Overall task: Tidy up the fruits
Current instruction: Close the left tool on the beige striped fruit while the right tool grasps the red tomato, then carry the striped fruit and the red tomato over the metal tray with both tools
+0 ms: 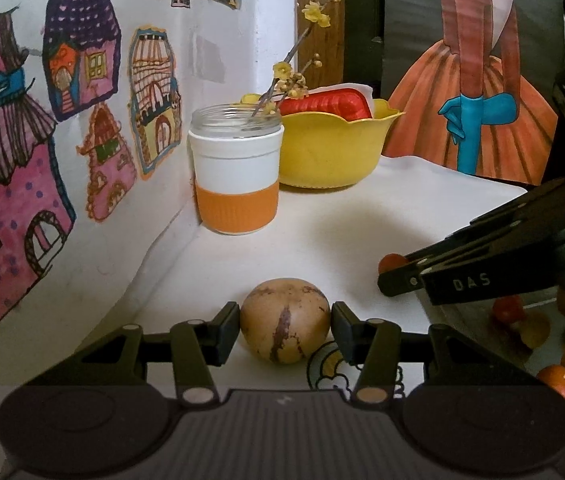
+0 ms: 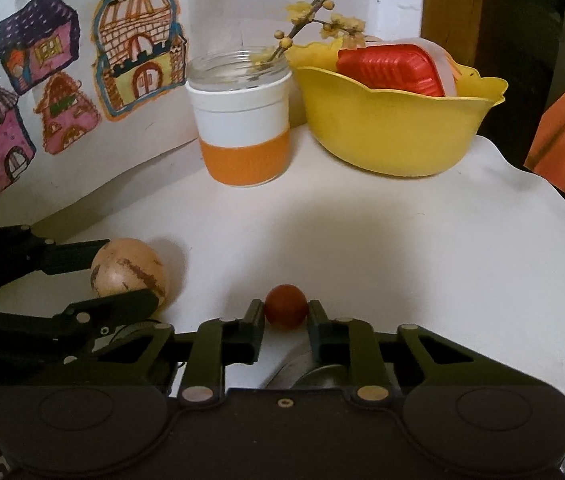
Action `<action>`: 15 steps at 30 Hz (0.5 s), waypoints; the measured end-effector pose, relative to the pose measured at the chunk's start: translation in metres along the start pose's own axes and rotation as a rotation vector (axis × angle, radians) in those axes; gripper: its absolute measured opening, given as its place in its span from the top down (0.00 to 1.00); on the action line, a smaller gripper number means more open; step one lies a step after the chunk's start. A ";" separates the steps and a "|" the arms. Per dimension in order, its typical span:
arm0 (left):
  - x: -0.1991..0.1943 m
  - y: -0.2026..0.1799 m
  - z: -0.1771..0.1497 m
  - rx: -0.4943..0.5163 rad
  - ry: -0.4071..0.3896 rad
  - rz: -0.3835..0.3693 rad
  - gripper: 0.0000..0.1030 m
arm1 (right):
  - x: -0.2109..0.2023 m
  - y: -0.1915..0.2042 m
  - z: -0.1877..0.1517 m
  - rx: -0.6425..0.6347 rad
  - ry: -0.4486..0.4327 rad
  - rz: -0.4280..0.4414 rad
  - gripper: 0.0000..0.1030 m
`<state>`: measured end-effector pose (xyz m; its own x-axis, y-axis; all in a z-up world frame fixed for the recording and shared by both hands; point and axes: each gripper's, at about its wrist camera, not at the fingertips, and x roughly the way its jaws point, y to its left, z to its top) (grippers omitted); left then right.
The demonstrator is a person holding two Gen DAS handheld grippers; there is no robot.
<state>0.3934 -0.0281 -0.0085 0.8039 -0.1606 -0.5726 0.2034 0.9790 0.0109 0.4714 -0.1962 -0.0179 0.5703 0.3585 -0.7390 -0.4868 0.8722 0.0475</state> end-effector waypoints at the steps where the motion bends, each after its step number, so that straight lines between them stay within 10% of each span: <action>1: 0.000 -0.001 0.000 -0.002 0.002 -0.003 0.47 | 0.000 0.000 0.000 0.000 -0.002 -0.002 0.76; 15: -0.017 -0.009 -0.008 -0.027 0.030 -0.023 0.48 | -0.031 0.005 -0.018 0.000 -0.048 0.017 0.77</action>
<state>0.3739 -0.0335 -0.0053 0.7821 -0.1799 -0.5966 0.2064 0.9782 -0.0245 0.4399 -0.2087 -0.0069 0.5931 0.3883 -0.7053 -0.4961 0.8662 0.0597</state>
